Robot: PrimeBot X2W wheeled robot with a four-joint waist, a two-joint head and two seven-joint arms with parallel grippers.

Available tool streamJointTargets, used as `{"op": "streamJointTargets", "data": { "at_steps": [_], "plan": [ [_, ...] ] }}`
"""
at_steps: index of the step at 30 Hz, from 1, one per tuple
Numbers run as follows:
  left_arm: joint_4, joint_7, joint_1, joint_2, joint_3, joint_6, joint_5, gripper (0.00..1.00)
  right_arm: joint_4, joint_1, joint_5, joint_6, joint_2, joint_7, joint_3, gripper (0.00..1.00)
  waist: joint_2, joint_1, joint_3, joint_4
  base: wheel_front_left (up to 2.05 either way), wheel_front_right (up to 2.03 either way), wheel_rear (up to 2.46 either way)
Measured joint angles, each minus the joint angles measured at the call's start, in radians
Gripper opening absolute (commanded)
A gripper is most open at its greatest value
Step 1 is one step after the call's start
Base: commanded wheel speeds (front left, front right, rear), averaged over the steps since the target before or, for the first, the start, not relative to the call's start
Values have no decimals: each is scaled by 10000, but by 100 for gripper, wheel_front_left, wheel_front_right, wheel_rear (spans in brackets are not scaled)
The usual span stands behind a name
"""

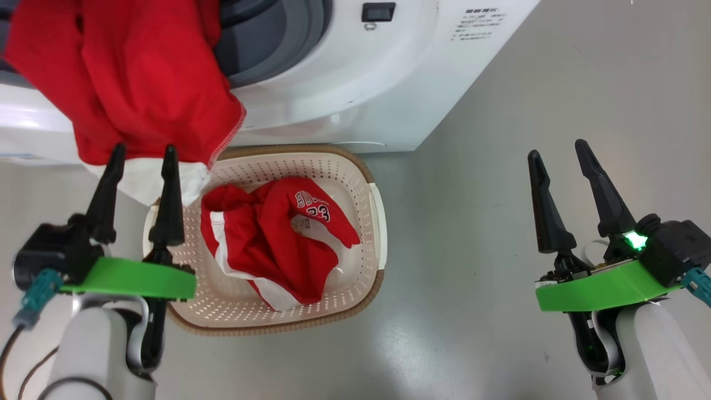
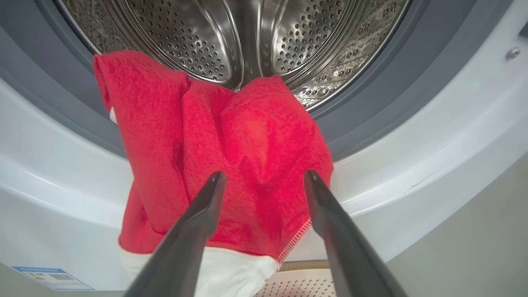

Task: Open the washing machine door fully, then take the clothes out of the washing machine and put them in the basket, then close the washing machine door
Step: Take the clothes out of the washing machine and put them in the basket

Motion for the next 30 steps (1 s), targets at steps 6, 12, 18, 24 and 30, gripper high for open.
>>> {"op": "streamJointTargets", "data": {
  "at_steps": [6,12,18,24,30],
  "plan": [
    [-761,-2,691,-148,313,0,132,100,4,15,-33,0,-10,0,-50,100,0,0,-123,136,0,0,0],
    [-1417,0,1318,-259,708,0,159,100,29,32,-84,0,-13,0,-67,100,0,0,-178,178,0,0,0],
    [-1971,0,1963,-439,872,0,150,100,33,49,-86,0,-17,0,-117,100,0,0,-135,176,0,0,0],
    [-2192,-2,1962,-449,878,0,150,100,33,48,-105,0,-19,0,-144,100,0,0,-92,214,0,0,0],
    [-2288,0,1632,-403,616,-2,153,100,19,48,-163,0,-21,0,-163,100,0,0,-17,300,0,0,0]
  ]
}}
